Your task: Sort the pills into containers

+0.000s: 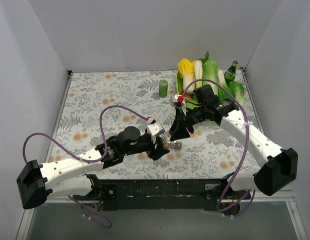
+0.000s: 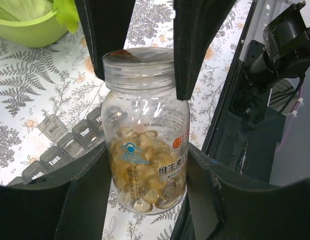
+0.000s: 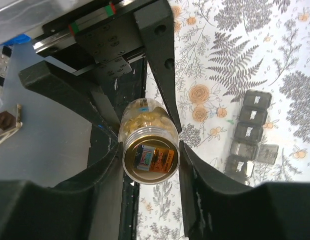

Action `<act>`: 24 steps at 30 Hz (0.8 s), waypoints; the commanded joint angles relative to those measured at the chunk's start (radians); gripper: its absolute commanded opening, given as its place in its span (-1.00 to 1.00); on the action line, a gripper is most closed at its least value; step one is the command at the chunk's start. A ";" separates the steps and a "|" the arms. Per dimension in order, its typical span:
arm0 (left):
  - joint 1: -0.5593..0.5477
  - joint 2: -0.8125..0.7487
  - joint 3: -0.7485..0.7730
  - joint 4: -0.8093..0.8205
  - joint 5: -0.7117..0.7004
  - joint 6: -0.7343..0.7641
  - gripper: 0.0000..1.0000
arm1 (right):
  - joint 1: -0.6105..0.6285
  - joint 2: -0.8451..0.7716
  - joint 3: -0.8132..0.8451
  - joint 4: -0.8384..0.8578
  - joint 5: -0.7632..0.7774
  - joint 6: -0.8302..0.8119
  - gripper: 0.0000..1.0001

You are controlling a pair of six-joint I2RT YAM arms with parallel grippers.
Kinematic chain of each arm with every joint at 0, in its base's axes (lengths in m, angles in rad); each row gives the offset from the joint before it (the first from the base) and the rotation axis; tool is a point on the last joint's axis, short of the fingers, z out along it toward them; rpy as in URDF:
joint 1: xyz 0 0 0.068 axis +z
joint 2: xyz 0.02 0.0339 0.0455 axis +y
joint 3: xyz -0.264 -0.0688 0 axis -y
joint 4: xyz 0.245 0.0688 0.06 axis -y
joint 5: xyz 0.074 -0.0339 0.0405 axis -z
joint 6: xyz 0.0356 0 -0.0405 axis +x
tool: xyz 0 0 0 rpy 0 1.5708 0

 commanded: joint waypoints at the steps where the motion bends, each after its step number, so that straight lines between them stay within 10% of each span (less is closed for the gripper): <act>1: 0.002 -0.036 0.019 0.061 0.020 0.020 -0.88 | 0.005 0.010 0.025 -0.008 -0.020 -0.014 -0.29; 8: 0.002 -0.052 0.008 0.096 -0.023 -0.029 -0.57 | 0.010 -0.005 0.012 -0.008 -0.032 -0.031 -0.91; 13: 0.005 -0.099 -0.033 0.135 -0.053 -0.130 0.96 | 0.010 -0.027 -0.010 0.039 -0.013 0.009 -0.96; 24: 0.010 -0.020 0.004 0.023 -0.024 -0.184 0.96 | -0.001 -0.067 -0.085 0.208 0.092 0.185 -0.97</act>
